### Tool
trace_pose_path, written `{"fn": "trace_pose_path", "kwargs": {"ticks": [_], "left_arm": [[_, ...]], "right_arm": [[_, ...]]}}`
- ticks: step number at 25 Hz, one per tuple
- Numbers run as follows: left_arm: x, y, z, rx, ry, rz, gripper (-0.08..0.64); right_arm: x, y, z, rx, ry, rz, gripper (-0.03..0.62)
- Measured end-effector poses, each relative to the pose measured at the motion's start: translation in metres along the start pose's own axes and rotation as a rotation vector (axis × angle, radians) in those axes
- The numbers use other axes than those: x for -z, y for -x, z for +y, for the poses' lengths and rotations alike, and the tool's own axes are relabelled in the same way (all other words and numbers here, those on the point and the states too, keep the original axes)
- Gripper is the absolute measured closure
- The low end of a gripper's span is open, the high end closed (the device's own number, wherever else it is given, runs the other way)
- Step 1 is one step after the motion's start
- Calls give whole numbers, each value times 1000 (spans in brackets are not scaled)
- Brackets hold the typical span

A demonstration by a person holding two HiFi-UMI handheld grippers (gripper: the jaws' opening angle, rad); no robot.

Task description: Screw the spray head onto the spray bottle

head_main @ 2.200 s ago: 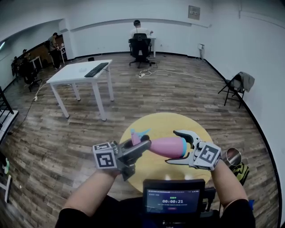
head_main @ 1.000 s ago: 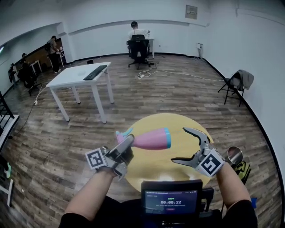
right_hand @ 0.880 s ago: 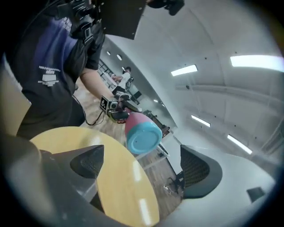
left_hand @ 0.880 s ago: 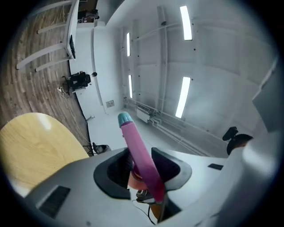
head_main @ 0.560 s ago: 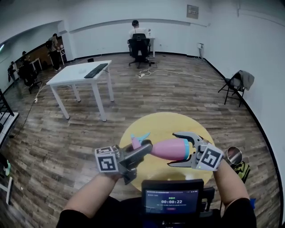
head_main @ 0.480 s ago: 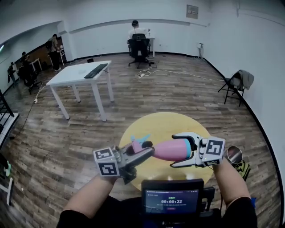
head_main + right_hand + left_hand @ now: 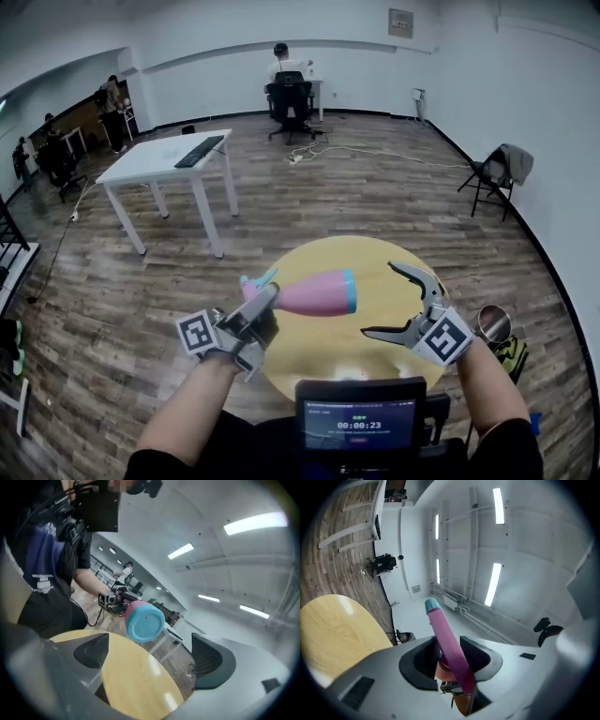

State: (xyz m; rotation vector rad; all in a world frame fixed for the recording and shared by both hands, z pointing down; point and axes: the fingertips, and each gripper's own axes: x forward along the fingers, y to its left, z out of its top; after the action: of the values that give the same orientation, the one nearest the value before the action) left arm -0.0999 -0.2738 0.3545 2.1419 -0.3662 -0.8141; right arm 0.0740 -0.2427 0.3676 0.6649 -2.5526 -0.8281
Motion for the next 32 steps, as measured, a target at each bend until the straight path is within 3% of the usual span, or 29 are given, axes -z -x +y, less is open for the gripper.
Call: {"fn": "trace_pose_path", "kwargs": {"ticks": [2,5,6,7,9,12,13,14,15,17,20,21,23,27,30,32], "left_arm": [[4,0,3,-7,2,25,400],[28,-20,-9,39,-7,100,400],[37,-29,-14,52,-14,126,400],[45,-34,-17,52,-30,152,400],[59,-38,-24,50,-105,215,390],[78,-38,-49,110,-382,316,387],[80,-39,-54,115,-456,335,387],[79,-41,-54,110,-481,339,387],[74,-42,-52,104,-455,326,389],[56,-40,-40,86,-309,253,398],[19,-23,-13,20,-95,97,400],[10,-14,-6,-1,-55,53,400],[-2,0,5,-37,-30,0,400],[-1,2,10,-47,-38,13,400],[24,-18,-7,20,-38,92,400],[47,-35,-21,58,-37,144,400]], "right_arm": [[2,-6,5,28,92,23,40],[-3,-26,26,-11,236,8,40],[-6,-30,32,-36,244,-10,40],[-9,-31,35,-70,200,-34,108],[-15,-25,36,-195,-55,-91,121],[-17,-12,36,-455,-560,-126,118],[-17,-11,37,-516,-661,-132,118],[-16,-12,38,-542,-715,-135,118],[-16,-15,38,-530,-729,-140,117],[-18,-23,30,-408,-638,-147,115],[-9,-21,11,-158,-234,-80,69],[-3,-14,7,-102,-124,-51,69],[11,4,2,-33,-17,-3,69],[20,10,4,7,57,27,68],[-2,-16,24,-46,150,-27,69],[-18,-28,38,-109,158,-86,74]]}}
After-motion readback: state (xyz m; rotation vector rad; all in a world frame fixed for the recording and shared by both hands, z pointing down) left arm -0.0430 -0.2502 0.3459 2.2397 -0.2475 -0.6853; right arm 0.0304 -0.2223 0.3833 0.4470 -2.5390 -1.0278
